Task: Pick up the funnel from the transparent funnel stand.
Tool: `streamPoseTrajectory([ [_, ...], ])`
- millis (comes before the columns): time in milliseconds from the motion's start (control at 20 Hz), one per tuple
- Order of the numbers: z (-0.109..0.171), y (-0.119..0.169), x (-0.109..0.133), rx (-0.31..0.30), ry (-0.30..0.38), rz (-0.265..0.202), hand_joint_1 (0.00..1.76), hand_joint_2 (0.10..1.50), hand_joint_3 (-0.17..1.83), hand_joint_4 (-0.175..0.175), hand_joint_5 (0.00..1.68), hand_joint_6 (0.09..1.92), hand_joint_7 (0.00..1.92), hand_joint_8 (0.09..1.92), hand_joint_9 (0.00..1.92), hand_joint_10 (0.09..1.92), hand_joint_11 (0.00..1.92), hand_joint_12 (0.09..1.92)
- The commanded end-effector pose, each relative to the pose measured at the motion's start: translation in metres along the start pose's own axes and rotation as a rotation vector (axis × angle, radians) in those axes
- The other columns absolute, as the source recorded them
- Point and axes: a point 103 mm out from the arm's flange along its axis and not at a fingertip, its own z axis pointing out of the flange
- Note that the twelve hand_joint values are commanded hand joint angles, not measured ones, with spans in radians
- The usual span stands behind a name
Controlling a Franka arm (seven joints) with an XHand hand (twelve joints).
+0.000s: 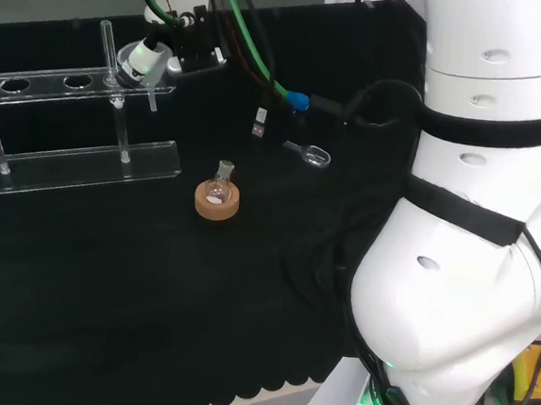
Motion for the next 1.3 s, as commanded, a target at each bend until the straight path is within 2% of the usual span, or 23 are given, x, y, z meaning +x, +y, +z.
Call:
streamPoseTrajectory([
  [50,-0.006,-0.004,-0.002,-0.081,0.036,0.027,0.71,0.64,0.48,0.055,0.81,0.09,1.03,0.3,0.59,0.53,0.0,1.32],
  [200,-0.012,-0.005,-0.004,-0.102,0.043,0.03,0.73,0.61,0.56,0.065,0.86,0.09,1.07,0.28,0.63,0.5,0.0,1.36],
  [600,-0.034,-0.009,-0.009,-0.135,0.04,0.019,0.75,0.58,0.62,0.072,0.93,0.13,1.12,0.27,0.69,0.48,0.0,1.41],
  [1000,-0.057,-0.018,-0.02,-0.139,0.025,0.014,0.75,0.58,0.64,0.074,0.95,0.15,1.15,0.26,0.71,0.47,0.0,1.42],
  [1300,-0.079,-0.029,-0.035,-0.13,0.015,-0.008,0.75,0.57,0.64,0.078,0.98,0.17,1.17,0.27,0.71,0.46,0.0,1.42],
])
